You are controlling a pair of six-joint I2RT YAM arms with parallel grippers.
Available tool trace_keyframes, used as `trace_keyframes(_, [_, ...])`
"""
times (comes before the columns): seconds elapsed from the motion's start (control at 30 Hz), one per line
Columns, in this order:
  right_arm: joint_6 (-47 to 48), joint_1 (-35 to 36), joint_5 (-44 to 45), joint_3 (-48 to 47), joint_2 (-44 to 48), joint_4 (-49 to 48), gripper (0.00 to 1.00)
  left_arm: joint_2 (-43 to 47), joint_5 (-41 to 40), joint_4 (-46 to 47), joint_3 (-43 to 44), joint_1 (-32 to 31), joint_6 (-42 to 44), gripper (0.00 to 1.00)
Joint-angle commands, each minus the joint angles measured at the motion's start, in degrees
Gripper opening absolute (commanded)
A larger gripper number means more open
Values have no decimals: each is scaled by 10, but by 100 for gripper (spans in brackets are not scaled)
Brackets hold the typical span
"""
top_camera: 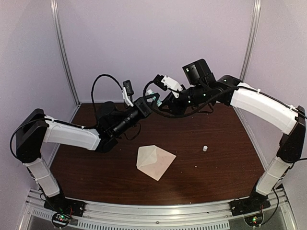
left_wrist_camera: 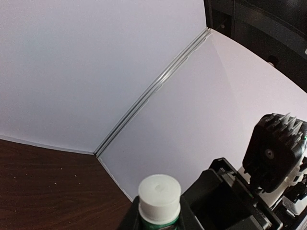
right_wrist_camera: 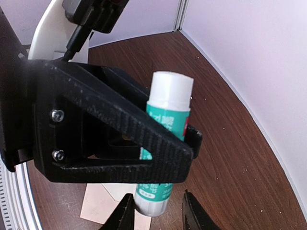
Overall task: Place the letter into the envelope and seal it
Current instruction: Unscrew the solid glue.
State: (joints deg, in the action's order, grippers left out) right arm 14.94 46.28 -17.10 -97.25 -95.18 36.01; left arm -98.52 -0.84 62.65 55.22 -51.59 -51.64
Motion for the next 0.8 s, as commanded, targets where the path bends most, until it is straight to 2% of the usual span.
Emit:
trace_keyframes(0.0, [3, 4, 19, -15, -9, 8, 28, 5, -4, 17, 6, -2, -2, 0])
trace_keyframes(0.2, [3, 3, 4, -22, -9, 10, 18, -3, 3, 10, 9, -2, -3, 0])
trace_keyframes(0.3, [-4, -9, -51, -34, -5, 18, 16, -8, 8, 10, 6, -2, 5, 0])
trace_keyframes(0.4, [-36, -51, -228, -37, 0, 14, 16, -20, 54, 20, 5, -1, 25, 0])
trace_keyframes(0.47, [-63, -86, -380, -28, -1, 4, 16, -30, 91, 41, 4, 0, 43, 0])
trace_keyframes(0.57, [-157, -125, -587, 8, -11, -55, 16, -43, 147, 68, 5, 1, 71, 0])
trace_keyframes(0.6, [-228, -132, -659, 48, -13, -122, 16, -45, 164, 79, 5, 1, 79, 0])
trace_keyframes(0.63, [-341, -137, -702, 101, -1, -251, 16, -47, 180, 89, 5, 2, 88, 0])
trace_keyframes(0.7, [-700, -140, -729, 223, 20, -664, 16, -46, 197, 94, 7, 5, 97, 0])
trace_keyframes(0.73, [-776, -140, -735, 249, 19, -808, 17, -45, 199, 93, 8, 8, 98, 0])
trace_keyframes(0.77, [-779, -140, -742, 249, 14, -830, 17, -44, 196, 93, 9, 11, 99, 0])
